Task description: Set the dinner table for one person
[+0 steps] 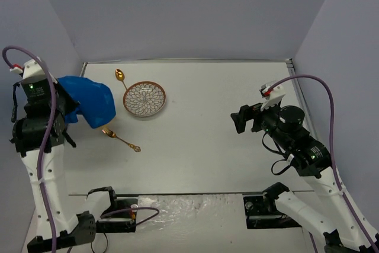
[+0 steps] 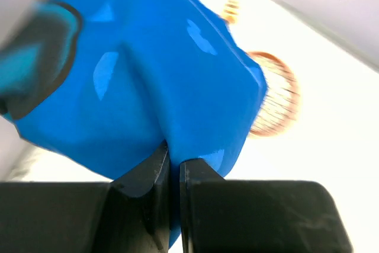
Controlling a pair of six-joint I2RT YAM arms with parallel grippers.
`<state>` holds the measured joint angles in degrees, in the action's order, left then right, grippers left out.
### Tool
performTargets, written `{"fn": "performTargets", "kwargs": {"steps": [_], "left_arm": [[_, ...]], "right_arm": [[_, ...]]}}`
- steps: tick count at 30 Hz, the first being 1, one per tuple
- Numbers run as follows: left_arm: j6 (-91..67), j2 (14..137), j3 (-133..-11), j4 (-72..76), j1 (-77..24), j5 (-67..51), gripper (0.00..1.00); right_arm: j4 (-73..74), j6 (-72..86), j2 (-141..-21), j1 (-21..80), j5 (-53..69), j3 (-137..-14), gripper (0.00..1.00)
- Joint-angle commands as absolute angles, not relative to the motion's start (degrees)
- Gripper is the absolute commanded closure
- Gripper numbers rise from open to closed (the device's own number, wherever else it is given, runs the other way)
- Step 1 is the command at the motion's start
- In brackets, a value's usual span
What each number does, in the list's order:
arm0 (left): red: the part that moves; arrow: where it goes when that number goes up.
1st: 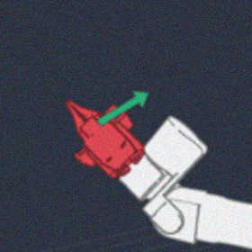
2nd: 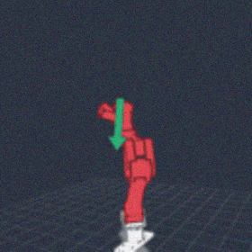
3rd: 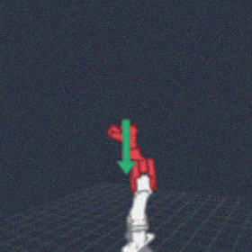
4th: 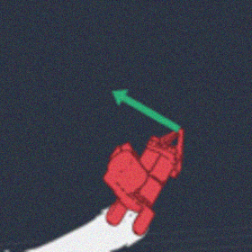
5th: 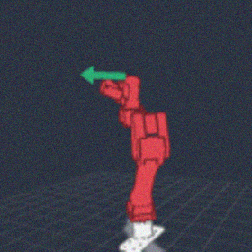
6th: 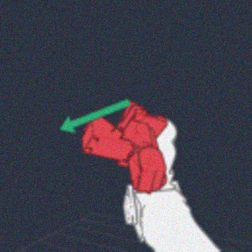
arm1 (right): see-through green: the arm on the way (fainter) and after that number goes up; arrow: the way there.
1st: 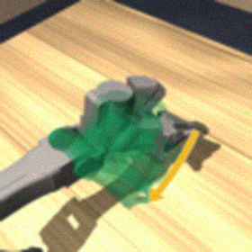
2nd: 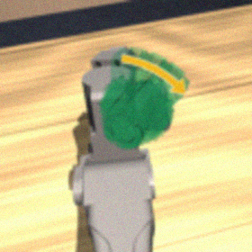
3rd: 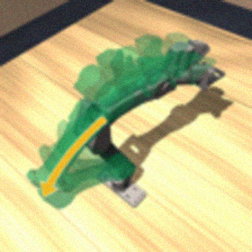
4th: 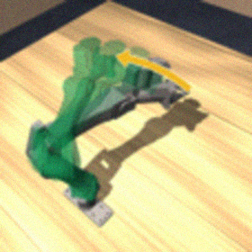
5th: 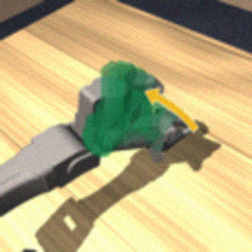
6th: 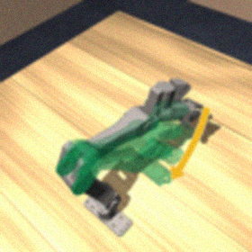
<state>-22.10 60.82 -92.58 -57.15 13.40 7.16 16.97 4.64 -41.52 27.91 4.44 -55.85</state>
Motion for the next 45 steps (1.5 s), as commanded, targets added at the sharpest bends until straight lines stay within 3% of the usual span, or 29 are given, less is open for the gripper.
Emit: {"fn": "performTargets", "kwargs": {"steps": [1, 11, 15, 21, 26, 33, 36, 40, 45], "left_arm": [[-32.0, 59.0, -94.5, -56.1, 5.8, -9.8, 1.00], [-42.9, 59.0, -92.1, -47.5, -20.8, -14.9, 1.00], [-45.5, 65.4, -90.2, -42.5, -38.9, -8.4, 1.00], [-46.8, 76.0, -96.1, -38.4, -52.0, -10.0, 1.00], [-42.7, 81.3, -96.3, -41.0, -52.8, -7.7, 1.00], [-36.6, 89.6, -89.6, -32.0, -42.3, -6.4, 1.00], [-33.4, 95.2, -87.1, -25.7, -40.2, -5.0, 0.90], [-30.5, 103.7, -89.4, -22.6, -36.6, -8.9, 0.58], [-28.7, 107.2, -98.8, -25.8, -34.7, -11.1, 0.32]], "right_arm": [[12.2, 4.3, -43.7, 28.6, -0.6, -62.0, 0.00], [12.2, 3.8, -44.2, 28.6, -1.5, -64.0, 0.00], [12.3, 4.4, -43.9, 28.6, -2.4, -63.6, 0.00], [12.3, 4.5, -43.8, 28.6, -3.9, -62.8, 0.00], [12.6, 5.0, -45.0, 28.5, -7.8, -62.6, 0.00], [14.2, 6.6, -48.1, 28.5, -10.5, -59.8, 0.00], [14.2, 8.5, -50.1, 28.5, -10.4, -57.4, 0.00], [14.4, 9.8, -54.5, 28.6, -7.3, -54.7, 0.00], [14.2, 8.2, -59.8, 29.9, -6.3, -54.4, 0.00]]}}
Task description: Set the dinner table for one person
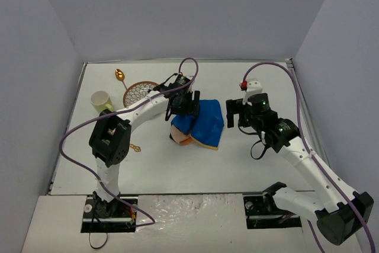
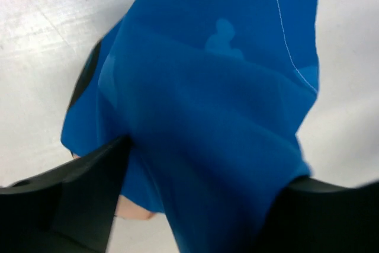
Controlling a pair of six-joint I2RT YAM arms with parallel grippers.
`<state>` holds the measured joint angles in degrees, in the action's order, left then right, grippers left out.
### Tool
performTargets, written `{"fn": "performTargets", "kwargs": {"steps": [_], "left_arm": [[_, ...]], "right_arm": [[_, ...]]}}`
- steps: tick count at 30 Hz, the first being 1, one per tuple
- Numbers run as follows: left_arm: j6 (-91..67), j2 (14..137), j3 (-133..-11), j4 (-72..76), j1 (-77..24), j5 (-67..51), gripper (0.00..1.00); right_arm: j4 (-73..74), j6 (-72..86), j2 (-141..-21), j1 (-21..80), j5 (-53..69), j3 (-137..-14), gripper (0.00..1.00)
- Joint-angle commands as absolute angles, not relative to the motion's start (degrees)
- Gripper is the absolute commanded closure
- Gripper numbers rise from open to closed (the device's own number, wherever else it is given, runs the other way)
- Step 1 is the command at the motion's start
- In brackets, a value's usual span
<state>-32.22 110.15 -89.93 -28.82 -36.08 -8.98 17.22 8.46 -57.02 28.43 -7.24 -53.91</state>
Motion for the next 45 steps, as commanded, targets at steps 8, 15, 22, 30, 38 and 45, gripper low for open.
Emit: {"fn": "performTargets", "kwargs": {"steps": [8, 15, 22, 30, 38, 45], "left_arm": [[-26.3, 96.8, -100.0, -31.9, -32.9, -3.3, 0.03], [-26.5, 85.2, -89.6, -33.3, -31.6, 0.0, 0.03], [-29.4, 74.8, -76.1, -34.4, -30.4, 4.4, 0.03], [-31.9, 69.7, -67.9, -35.4, -29.1, 3.8, 0.03], [-30.3, 67.7, -65.5, -35.3, -29.0, 3.5, 0.03], [-28.9, 66.7, -62.9, -34.5, -29.0, 2.7, 0.03]], "right_arm": [[11.2, 3.6, -69.5, 37.8, -7.5, -53.4, 0.05], [7.1, 4.5, -77.7, 40.2, -4.0, -52.2, 0.15], [6.3, 5.7, -85.9, 48.2, -9.7, -54.4, 0.13], [6.0, 9.2, -94.4, 50.1, -18.3, -56.1, 0.13], [5.6, 10.5, -97.8, 50.2, -22.8, -57.4, 0.23], [5.0, 10.9, -98.3, 50.1, -24.1, -57.5, 0.52]]}}
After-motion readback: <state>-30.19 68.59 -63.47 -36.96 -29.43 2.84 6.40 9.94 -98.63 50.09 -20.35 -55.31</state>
